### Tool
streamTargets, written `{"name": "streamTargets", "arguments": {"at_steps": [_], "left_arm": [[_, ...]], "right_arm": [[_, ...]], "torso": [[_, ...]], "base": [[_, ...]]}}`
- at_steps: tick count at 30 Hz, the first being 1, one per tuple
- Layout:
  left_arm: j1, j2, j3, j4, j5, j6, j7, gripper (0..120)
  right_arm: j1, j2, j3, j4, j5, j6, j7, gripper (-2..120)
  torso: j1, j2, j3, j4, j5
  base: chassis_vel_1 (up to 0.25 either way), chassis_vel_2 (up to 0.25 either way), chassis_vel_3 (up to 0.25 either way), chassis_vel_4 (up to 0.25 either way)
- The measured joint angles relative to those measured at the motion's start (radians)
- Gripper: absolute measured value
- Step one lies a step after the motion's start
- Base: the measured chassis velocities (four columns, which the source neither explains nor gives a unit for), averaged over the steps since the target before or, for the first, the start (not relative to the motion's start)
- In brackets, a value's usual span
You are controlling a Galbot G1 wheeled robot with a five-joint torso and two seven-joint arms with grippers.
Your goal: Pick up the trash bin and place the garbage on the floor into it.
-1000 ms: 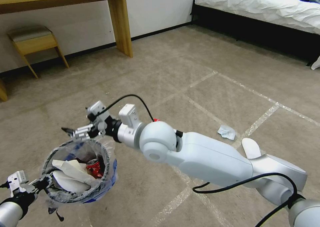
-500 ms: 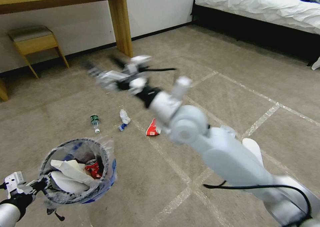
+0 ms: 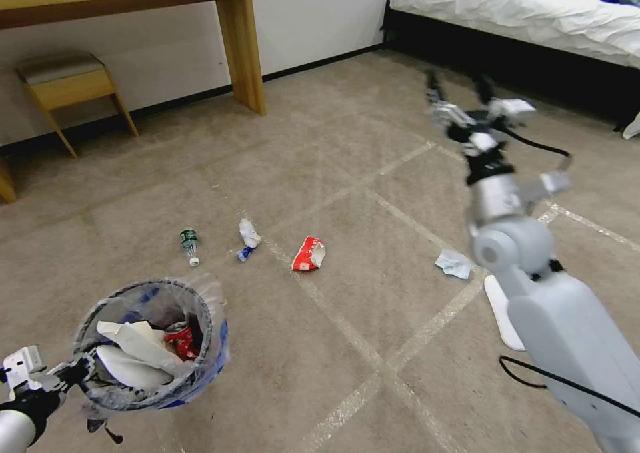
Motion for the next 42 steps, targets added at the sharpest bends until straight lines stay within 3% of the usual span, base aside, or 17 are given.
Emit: {"name": "streamTargets", "arguments": {"at_steps": [13,18,24,31,42], "left_arm": [[-0.018,-0.021,0.016,-0.010,0.001,0.000,0.001,1],[-0.015,-0.034,0.008,-0.024,0.005,0.000,0.011,1],[-0.017,-0.042,0.003,-0.030,0.007,-0.001,0.015,1],[-0.040,-0.057,0.004,-0.031,0.012,-0.002,0.016,1],[-0.040,-0.055,0.003,-0.024,0.013,-0.002,0.015,1]], "right_arm": [[-0.179,0.038,0.108,0.031,-0.063,0.024,-0.002,100],[-0.218,0.084,0.107,0.023,-0.156,0.038,-0.002,100],[-0.254,0.111,0.128,0.034,-0.174,0.045,-0.003,100],[-0.382,0.181,0.227,0.120,-0.288,0.008,0.047,100],[-0.410,0.204,0.232,0.115,-0.303,0.009,0.056,99]], "torso": [[0.000,0.000,0.000,0.0002,-0.0006],[0.000,0.000,0.000,0.0003,-0.0006],[0.000,0.000,0.000,0.0002,-0.0005],[0.000,0.000,0.000,0.0001,-0.0006],[0.000,0.000,0.000,0.0001,-0.0005]], "base": [[0.000,0.000,0.000,0.000],[0.000,0.000,0.000,0.000],[0.000,0.000,0.000,0.000],[0.000,0.000,0.000,0.000],[0.000,0.000,0.000,0.000]]}}
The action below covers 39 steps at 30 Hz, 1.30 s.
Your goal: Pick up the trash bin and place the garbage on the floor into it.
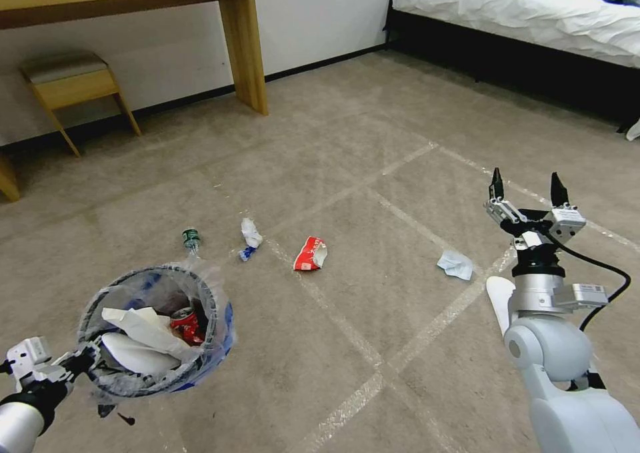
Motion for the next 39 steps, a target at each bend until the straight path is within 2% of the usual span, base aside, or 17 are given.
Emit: {"name": "streamTargets", "arguments": {"at_steps": [21,39], "left_arm": [[0.005,-0.009,-0.001,0.012,0.009,-0.001,0.001,1],[0.009,-0.010,-0.008,0.016,0.009,-0.003,0.003,1]], "right_arm": [[0.000,-0.005,-0.010,-0.019,-0.002,0.008,0.000,99],[0.021,-0.007,-0.039,-0.042,-0.013,0.011,-0.001,100]], "torso": [[0.000,0.000,0.000,0.0001,0.0000],[0.000,0.000,0.000,0.0001,0.0000]], "base": [[0.007,0.007,0.005,0.007],[0.049,0.046,0.047,0.046]]}}
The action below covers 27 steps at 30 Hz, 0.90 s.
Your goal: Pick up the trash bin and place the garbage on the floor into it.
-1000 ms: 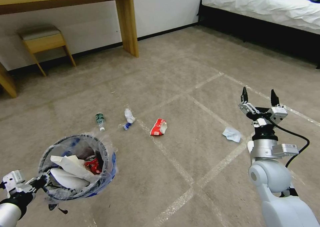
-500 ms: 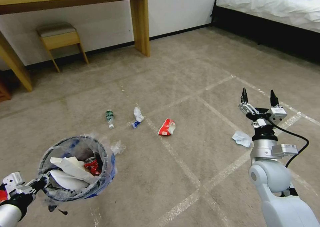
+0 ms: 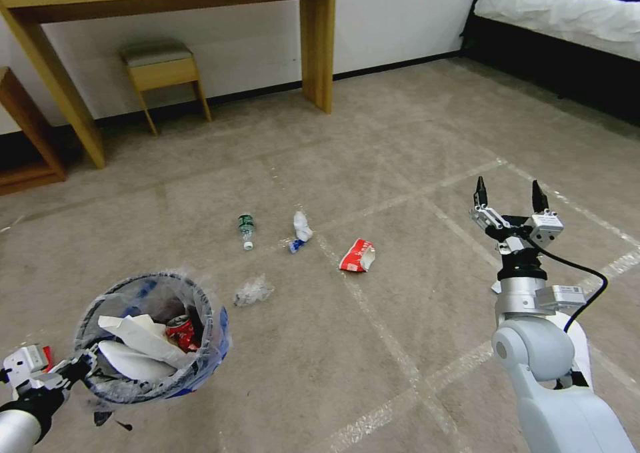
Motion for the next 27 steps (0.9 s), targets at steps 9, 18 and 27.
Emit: {"name": "streamTargets", "arguments": {"at_steps": [9,18,27], "left_arm": [[0.005,-0.001,-0.004,-0.002,-0.001,0.000,0.000,1],[0.007,-0.003,-0.005,-0.004,0.000,0.000,0.000,1],[0.005,-0.005,-0.005,0.005,0.014,-0.009,0.002,1]], "right_arm": [[-0.001,0.001,-0.007,-0.001,-0.004,0.001,-0.001,100],[-0.001,0.001,-0.008,-0.005,-0.006,0.004,-0.002,100],[-0.001,0.004,-0.009,-0.019,-0.017,0.022,-0.008,100]], "torso": [[0.000,0.000,0.000,0.0000,-0.0001],[0.000,0.000,0.000,0.0000,-0.0001],[0.000,0.000,0.000,0.0000,0.0000]], "base": [[0.058,0.058,0.048,0.053],[0.051,0.044,0.054,0.050],[0.009,0.013,0.013,0.014]]}}
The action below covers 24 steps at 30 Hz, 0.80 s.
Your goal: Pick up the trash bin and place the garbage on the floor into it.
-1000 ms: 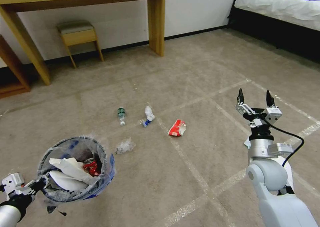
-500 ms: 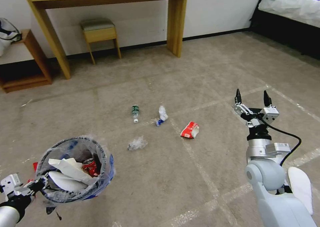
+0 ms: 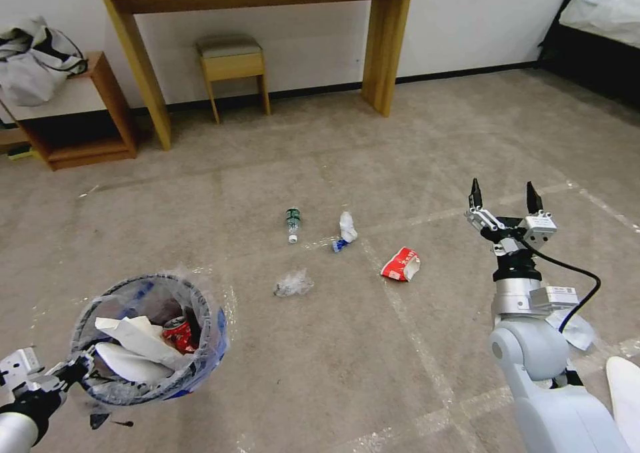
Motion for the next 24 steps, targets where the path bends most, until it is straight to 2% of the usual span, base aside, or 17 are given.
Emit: {"name": "streamTargets", "arguments": {"at_steps": [24], "left_arm": [[-0.010,0.003,-0.005,0.020,0.010,-0.003,0.001,1]], "right_arm": [[-0.001,0.003,0.000,-0.020,-0.004,0.024,-0.043,100]], "torso": [[0.000,0.000,0.000,-0.0001,0.0000]], "base": [[-0.003,0.003,0.002,-0.002]]}}
